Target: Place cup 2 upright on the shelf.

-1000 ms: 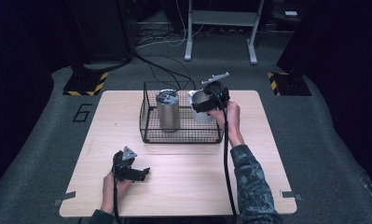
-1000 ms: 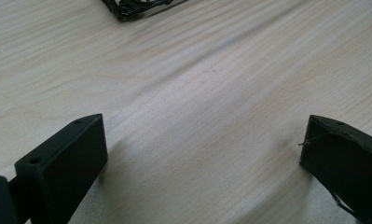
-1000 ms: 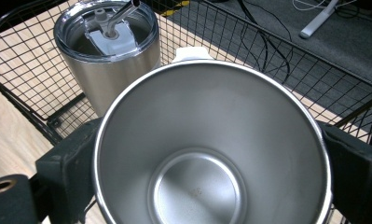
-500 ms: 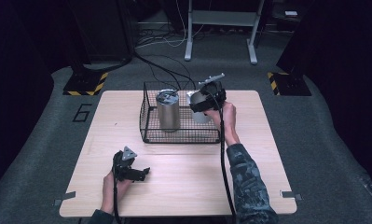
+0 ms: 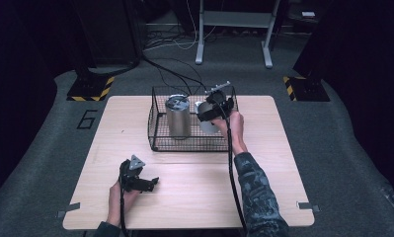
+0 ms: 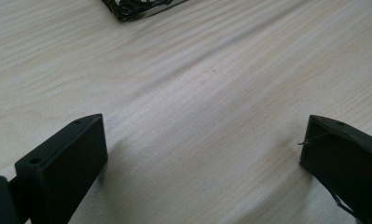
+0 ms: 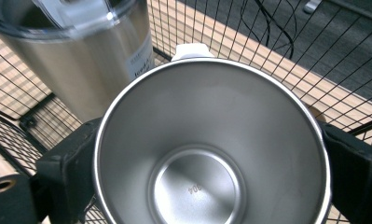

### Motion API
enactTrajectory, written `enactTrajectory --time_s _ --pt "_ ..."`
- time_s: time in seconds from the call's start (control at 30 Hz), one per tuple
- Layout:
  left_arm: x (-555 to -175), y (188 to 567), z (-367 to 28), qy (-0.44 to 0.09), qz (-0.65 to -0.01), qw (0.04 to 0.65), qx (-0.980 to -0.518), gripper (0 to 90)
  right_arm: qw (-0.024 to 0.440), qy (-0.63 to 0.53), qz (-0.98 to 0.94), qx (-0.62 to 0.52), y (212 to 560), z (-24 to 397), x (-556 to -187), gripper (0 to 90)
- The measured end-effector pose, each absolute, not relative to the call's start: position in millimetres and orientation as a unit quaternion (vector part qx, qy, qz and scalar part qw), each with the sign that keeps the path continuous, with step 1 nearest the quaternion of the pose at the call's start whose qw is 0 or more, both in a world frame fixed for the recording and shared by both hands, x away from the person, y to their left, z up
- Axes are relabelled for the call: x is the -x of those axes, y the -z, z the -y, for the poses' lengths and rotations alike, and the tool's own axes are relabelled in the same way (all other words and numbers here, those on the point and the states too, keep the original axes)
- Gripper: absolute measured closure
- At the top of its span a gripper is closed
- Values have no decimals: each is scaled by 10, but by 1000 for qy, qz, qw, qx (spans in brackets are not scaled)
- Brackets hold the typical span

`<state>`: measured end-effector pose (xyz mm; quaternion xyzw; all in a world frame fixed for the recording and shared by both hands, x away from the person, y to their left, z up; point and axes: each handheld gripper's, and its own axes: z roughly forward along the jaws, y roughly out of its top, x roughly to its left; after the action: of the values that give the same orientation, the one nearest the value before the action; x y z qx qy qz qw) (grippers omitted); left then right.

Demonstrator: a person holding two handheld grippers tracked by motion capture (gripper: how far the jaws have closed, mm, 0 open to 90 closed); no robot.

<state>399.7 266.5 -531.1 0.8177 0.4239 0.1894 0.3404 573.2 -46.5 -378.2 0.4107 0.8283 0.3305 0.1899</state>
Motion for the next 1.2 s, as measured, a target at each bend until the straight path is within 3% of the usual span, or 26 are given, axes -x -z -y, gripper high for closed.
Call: enactTrajectory --time_s 1.2 --pt "-3997 5307 -2669 -190 -421 337 -820 2 165 -305 -825 -445 4230 396 -5848 55"
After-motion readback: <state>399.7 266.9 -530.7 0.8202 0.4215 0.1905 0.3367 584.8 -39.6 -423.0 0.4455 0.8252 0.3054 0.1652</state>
